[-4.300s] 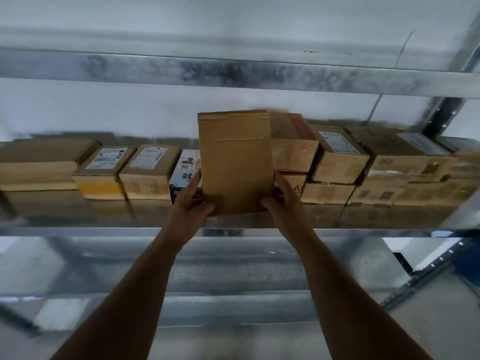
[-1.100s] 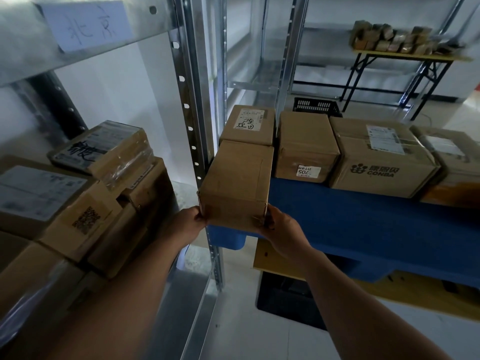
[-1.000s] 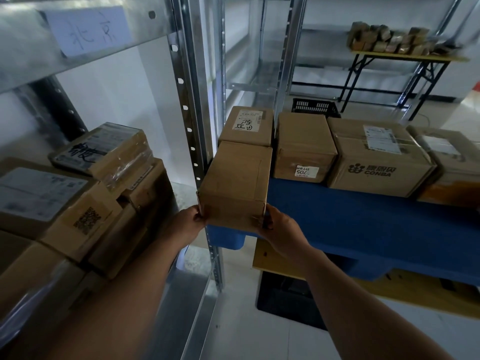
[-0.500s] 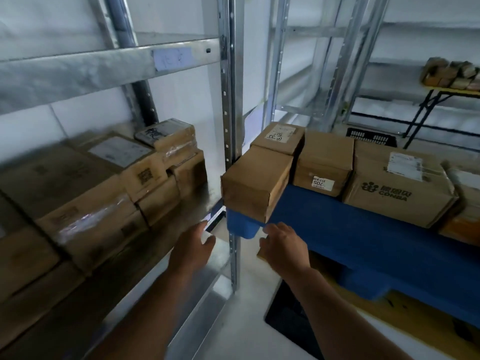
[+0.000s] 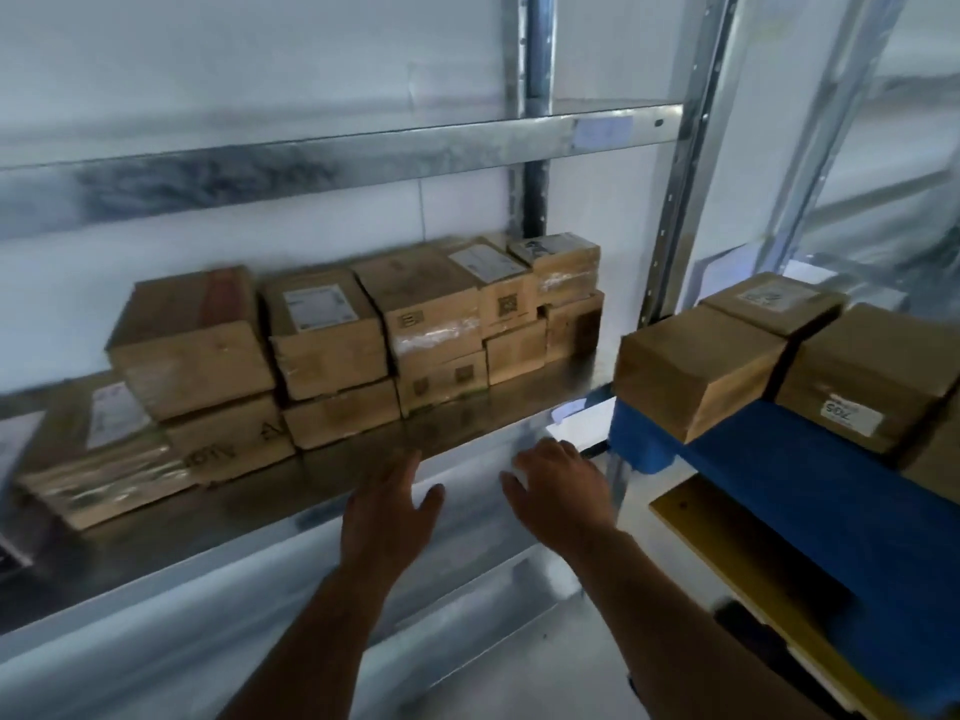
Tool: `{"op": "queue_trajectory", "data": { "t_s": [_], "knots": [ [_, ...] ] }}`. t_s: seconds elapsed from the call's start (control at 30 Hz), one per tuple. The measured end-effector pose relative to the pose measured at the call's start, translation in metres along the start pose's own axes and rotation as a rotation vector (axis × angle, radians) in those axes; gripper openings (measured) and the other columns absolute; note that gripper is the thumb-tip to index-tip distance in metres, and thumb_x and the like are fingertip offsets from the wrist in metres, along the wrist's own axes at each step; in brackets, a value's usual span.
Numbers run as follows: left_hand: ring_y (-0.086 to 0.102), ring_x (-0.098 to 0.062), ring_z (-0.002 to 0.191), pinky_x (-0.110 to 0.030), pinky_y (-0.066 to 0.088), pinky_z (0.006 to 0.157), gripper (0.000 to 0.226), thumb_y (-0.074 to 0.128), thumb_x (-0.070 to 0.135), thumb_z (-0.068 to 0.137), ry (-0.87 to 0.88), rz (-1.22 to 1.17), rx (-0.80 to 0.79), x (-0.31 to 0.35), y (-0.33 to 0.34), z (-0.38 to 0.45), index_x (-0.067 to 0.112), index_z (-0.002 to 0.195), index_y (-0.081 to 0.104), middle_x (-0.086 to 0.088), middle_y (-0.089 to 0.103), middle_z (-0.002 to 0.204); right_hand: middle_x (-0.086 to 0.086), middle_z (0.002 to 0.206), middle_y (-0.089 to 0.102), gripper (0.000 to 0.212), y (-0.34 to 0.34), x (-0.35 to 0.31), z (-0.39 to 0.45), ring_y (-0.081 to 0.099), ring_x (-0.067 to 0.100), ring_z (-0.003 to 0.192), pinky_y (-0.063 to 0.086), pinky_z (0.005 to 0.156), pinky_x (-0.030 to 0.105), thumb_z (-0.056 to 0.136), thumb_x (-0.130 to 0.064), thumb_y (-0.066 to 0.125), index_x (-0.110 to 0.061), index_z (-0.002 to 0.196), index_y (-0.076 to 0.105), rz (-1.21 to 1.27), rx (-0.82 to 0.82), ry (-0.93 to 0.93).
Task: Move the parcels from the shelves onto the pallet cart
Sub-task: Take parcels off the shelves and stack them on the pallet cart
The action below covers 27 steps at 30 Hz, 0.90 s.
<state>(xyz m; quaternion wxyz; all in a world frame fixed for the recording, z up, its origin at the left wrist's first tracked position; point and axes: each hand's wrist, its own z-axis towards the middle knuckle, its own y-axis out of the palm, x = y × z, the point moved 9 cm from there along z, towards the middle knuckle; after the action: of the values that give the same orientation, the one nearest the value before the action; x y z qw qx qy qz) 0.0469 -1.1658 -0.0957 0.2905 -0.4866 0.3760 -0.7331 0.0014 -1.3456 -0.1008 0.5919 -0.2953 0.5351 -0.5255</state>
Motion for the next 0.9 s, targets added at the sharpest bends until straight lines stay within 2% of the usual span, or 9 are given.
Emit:
{"op": "queue_trajectory", "data": {
  "t_s": [0.1,0.17,0.23,0.4,0.5,0.57,0.7,0.8,0.9],
  "knots": [
    [0.053,-0.017,0.114,-0.035,0.046,0.095,0.05,0.054,0.04,0.091,-0.057,0.018,0.058,-0.023,-0.029,-0.013,0.017,0.134,0.044,-0.004,0.055,0.127,0.001,0.126,0.059,0.048,0.002,-0.041,0.006,0.052,0.018,0.114,0.04,0.098,0.035,0.094,-0.056,0.037,-0.023,0.119,0.061,-0.022,-0.007,-0.123],
    [0.054,-0.018,0.11,-0.039,0.048,0.091,0.047,0.055,0.037,0.091,-0.065,0.02,0.089,-0.038,-0.047,-0.021,0.017,0.132,0.046,-0.005,0.056,0.125,0.001,0.135,0.053,0.055,0.006,-0.069,0.009,0.045,0.02,0.125,0.034,0.103,0.037,0.092,-0.062,0.033,-0.024,0.126,0.056,-0.026,-0.031,-0.197],
    [0.056,-0.018,0.106,-0.041,0.049,0.088,0.041,0.055,0.036,0.09,-0.087,0.018,0.128,-0.054,-0.065,-0.027,0.018,0.127,0.049,-0.004,0.058,0.12,-0.001,0.137,0.049,0.06,0.01,-0.095,0.012,0.043,0.019,0.128,0.034,0.103,0.037,0.09,-0.067,0.03,-0.026,0.129,0.05,0.002,-0.028,-0.259],
    [0.056,-0.024,0.111,-0.044,0.05,0.088,0.035,0.056,0.029,0.09,-0.123,0.025,0.208,-0.096,-0.107,-0.032,0.016,0.122,0.054,-0.006,0.058,0.122,0.001,0.112,0.06,0.053,0.015,-0.158,0.027,0.056,0.018,0.104,0.038,0.079,0.029,0.088,-0.065,0.028,-0.026,0.11,0.056,0.076,-0.005,-0.357],
    [0.052,-0.027,0.115,-0.046,0.048,0.09,0.041,0.057,0.031,0.089,-0.206,0.013,0.261,-0.124,-0.132,-0.027,0.016,0.127,0.05,-0.01,0.055,0.128,0.003,0.108,0.06,0.069,0.018,-0.193,0.045,0.056,0.018,0.096,0.037,0.071,0.028,0.082,-0.066,0.011,-0.023,0.11,0.056,0.045,-0.007,-0.377],
    [0.048,-0.026,0.12,-0.045,0.046,0.093,0.049,0.054,0.039,0.089,-0.248,0.045,0.26,-0.141,-0.147,-0.018,0.019,0.133,0.045,-0.008,0.05,0.135,0.003,0.107,0.06,0.069,0.018,-0.21,0.061,0.057,0.017,0.095,0.039,0.07,0.029,0.082,-0.067,0.014,-0.021,0.109,0.058,0.069,0.007,-0.35],
    [0.048,-0.026,0.121,-0.041,0.045,0.094,0.055,0.05,0.046,0.09,-0.242,0.096,0.259,-0.166,-0.181,0.008,0.019,0.136,0.04,-0.008,0.048,0.138,0.006,0.099,0.059,0.05,0.013,-0.244,0.093,0.057,0.021,0.092,0.032,0.065,0.029,0.092,-0.057,0.034,-0.016,0.102,0.061,0.015,0.043,-0.333],
    [0.047,-0.028,0.121,-0.043,0.045,0.094,0.055,0.046,0.047,0.091,-0.228,0.113,0.26,-0.176,-0.205,0.032,0.019,0.138,0.038,-0.009,0.047,0.138,0.008,0.102,0.06,0.049,0.003,-0.262,0.118,0.057,0.024,0.095,0.033,0.064,0.029,0.094,-0.054,0.036,-0.013,0.104,0.062,-0.011,0.105,-0.298],
    [0.049,-0.027,0.117,-0.038,0.042,0.09,0.055,0.041,0.049,0.093,-0.231,0.153,0.256,-0.187,-0.225,0.06,0.015,0.136,0.041,-0.01,0.051,0.133,0.011,0.107,0.058,0.05,0.0,-0.275,0.142,0.055,0.024,0.098,0.036,0.064,0.03,0.095,-0.053,0.036,-0.011,0.105,0.062,0.003,0.102,-0.256]
  ]
}}
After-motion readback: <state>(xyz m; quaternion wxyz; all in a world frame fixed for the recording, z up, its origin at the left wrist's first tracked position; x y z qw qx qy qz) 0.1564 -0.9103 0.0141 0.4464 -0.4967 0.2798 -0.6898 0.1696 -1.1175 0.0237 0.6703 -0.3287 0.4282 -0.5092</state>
